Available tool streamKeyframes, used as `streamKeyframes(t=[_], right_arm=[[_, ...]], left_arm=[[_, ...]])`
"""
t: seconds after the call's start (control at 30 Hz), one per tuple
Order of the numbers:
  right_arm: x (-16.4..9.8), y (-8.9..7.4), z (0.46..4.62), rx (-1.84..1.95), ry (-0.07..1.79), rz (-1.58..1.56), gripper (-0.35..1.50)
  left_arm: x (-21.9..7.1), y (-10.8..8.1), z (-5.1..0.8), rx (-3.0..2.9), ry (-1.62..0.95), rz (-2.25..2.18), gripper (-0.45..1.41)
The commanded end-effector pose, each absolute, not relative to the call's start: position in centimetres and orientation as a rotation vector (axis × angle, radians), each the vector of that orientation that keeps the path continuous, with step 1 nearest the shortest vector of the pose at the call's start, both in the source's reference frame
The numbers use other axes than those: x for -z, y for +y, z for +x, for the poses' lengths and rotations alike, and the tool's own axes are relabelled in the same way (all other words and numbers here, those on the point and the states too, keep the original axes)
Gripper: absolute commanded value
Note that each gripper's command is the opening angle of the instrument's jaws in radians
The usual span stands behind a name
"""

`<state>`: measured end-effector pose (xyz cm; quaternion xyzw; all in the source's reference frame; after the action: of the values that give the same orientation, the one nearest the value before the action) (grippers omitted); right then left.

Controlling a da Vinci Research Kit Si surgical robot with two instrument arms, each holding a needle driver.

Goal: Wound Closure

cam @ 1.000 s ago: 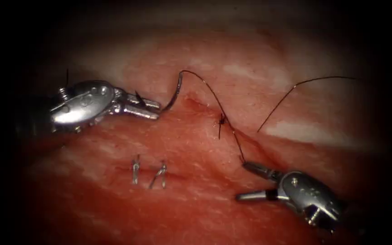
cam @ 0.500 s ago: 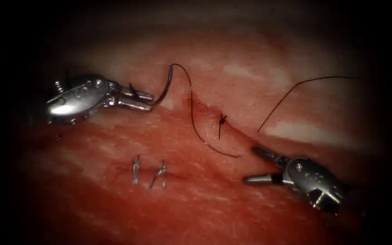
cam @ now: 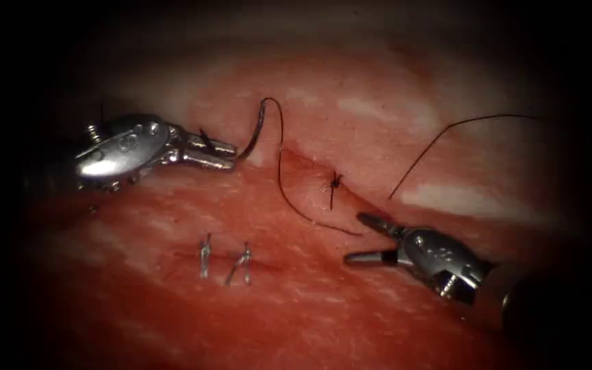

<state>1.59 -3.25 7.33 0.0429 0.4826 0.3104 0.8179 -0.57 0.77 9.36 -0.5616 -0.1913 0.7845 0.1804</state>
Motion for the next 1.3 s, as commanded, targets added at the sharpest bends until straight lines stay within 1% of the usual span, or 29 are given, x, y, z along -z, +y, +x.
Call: streamKeyframes(t=[0.03, 0.07, 0.4, 0.77, 1.03, 1.2, 1.23, 1.3], right_arm=[[-7.4, -3.3, 1.68, -0.656, 1.029, 0.093, -0.23], [-7.4, -3.3, 1.69, -0.640, 1.027, 0.085, -0.35], [-7.1, -3.5, 1.68, -0.597, 1.013, 0.144, -0.35], [-6.5, -3.9, 1.81, -0.580, 1.040, 0.186, -0.35], [-6.1, -4.1, 2.02, -0.559, 1.093, 0.236, -0.35], [-6.0, -4.0, 2.05, -0.566, 1.139, 0.214, -0.35], [-6.0, -4.0, 2.03, -0.573, 1.157, 0.206, -0.13], [-6.0, -3.9, 1.98, -0.594, 1.181, 0.157, 0.54]], left_arm=[[-9.4, 0.8, -0.63, -2.214, -0.545, -1.591, -0.45], [-9.4, 0.7, -0.64, -2.215, -0.544, -1.590, -0.45], [-9.5, 0.8, -0.65, -2.216, -0.545, -1.596, -0.45], [-9.6, 0.8, -0.64, -2.219, -0.541, -1.598, -0.45], [-9.6, 0.8, -0.64, -2.219, -0.540, -1.599, -0.45], [-9.6, 0.8, -0.65, -2.220, -0.539, -1.598, -0.45], [-9.6, 0.8, -0.65, -2.220, -0.539, -1.598, -0.45], [-9.6, 0.8, -0.65, -2.220, -0.539, -1.598, -0.45]])
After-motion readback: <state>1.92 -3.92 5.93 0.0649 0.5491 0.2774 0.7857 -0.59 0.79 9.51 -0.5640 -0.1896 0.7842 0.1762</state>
